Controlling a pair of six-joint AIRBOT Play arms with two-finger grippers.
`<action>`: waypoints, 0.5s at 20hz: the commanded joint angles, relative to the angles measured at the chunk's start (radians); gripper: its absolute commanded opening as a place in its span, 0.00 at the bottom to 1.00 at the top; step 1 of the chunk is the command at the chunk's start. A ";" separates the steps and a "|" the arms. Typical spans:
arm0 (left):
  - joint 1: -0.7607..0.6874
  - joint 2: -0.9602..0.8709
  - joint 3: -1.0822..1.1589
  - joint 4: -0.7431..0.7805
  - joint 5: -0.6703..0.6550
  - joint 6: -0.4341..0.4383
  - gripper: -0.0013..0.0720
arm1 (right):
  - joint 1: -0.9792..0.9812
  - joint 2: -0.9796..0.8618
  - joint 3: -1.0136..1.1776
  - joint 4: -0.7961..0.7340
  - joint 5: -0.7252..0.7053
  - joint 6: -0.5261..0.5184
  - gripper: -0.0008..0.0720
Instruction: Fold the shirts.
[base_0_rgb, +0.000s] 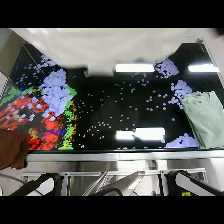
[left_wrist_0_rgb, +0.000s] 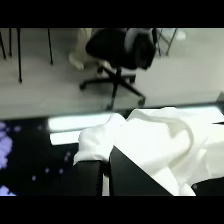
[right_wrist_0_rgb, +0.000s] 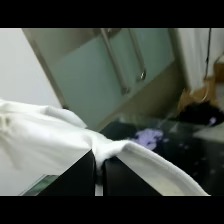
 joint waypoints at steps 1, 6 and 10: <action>0.025 0.185 0.027 0.004 0.006 -0.014 0.03 | -0.151 0.002 0.279 -0.005 0.011 0.040 0.05; 0.024 0.346 -0.232 0.005 0.011 0.009 0.04 | -0.162 -0.016 0.289 -0.008 0.044 0.040 0.05; -0.038 0.336 -0.521 0.005 0.014 0.015 0.04 | -0.090 -0.128 0.168 -0.044 0.168 0.040 0.05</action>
